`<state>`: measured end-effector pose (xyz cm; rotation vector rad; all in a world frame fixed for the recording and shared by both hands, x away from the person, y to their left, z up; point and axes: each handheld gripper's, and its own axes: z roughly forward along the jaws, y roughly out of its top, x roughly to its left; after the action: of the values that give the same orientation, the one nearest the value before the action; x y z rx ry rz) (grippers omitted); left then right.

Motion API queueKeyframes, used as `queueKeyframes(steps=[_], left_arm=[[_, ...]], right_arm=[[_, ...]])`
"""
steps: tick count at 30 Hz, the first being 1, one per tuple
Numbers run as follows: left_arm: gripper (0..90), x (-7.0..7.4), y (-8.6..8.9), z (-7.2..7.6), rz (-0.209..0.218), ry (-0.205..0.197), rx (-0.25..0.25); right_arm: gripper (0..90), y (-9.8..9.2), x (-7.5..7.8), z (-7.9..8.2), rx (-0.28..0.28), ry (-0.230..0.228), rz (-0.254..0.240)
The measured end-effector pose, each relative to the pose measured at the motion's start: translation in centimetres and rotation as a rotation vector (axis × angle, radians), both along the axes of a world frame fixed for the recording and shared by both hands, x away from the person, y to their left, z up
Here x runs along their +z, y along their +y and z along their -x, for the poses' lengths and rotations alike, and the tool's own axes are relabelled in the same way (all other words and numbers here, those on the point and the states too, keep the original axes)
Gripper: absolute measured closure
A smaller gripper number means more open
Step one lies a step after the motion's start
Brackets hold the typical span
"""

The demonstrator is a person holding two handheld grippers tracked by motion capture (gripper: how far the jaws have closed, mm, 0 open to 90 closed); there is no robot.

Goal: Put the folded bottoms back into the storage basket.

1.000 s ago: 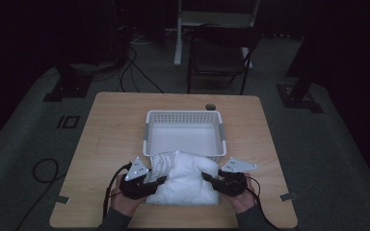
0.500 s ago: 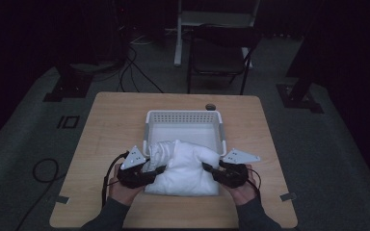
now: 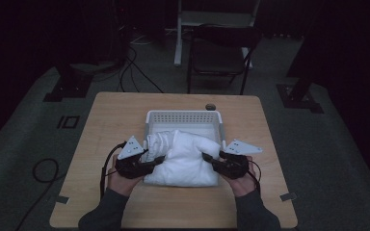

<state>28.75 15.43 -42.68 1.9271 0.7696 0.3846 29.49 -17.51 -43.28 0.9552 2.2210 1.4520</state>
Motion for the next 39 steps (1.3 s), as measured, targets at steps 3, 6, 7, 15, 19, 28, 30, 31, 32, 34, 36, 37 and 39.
queueKeyframes(steps=[3,6,7,15,19,28,30,31,32,34,36,37,39], left_arm=[[55.9,0.4,0.1,-0.4,0.013,0.001,0.006],[56.0,0.6,0.1,-0.5,0.013,-0.002,0.007],[56.0,0.8,0.0,-0.6,0.011,-0.007,0.008],[56.0,1.3,-0.3,-1.7,0.012,-0.009,0.009],[56.0,1.8,-0.2,-2.3,0.016,-0.017,0.016],[56.2,2.6,0.1,-3.8,0.034,-0.025,0.038],[56.2,2.7,0.1,-4.1,0.038,-0.026,0.044],[56.2,2.7,0.1,-4.1,0.038,-0.026,0.044],[56.3,2.7,0.1,-4.4,0.036,-0.026,0.049],[56.3,2.7,0.0,-4.8,0.033,-0.025,0.052],[56.3,2.7,-0.1,-5.1,0.031,-0.023,0.053],[56.3,2.7,-0.1,-5.2,0.029,-0.023,0.055],[56.4,2.8,-0.3,-5.5,0.03,-0.023,0.056]], right_arm=[[70.5,0.1,0.5,-0.3,-0.002,-0.011,-0.003],[70.6,0.1,0.8,-0.5,-0.006,-0.017,-0.003],[70.7,0.1,0.8,-0.6,-0.009,-0.016,-0.003],[71.1,0.0,1.4,-1.4,-0.042,-0.011,-0.008],[71.1,0.1,1.8,-1.8,-0.049,-0.014,-0.009],[71.2,0.6,2.8,-3.2,-0.076,-0.034,-0.007],[71.2,0.7,2.9,-3.5,-0.079,-0.036,-0.007],[71.2,0.8,3.0,-3.7,-0.081,-0.037,-0.005],[71.2,0.9,3.0,-3.8,-0.085,-0.038,-0.003],[71.2,0.9,3.0,-4.1,-0.091,-0.038,-0.002],[71.2,0.9,3.0,-4.3,-0.095,-0.035,-0.001],[71.2,0.9,3.0,-4.4,-0.099,-0.034,0.0],[71.2,0.9,3.0,-4.6,-0.103,-0.033,0.003]])
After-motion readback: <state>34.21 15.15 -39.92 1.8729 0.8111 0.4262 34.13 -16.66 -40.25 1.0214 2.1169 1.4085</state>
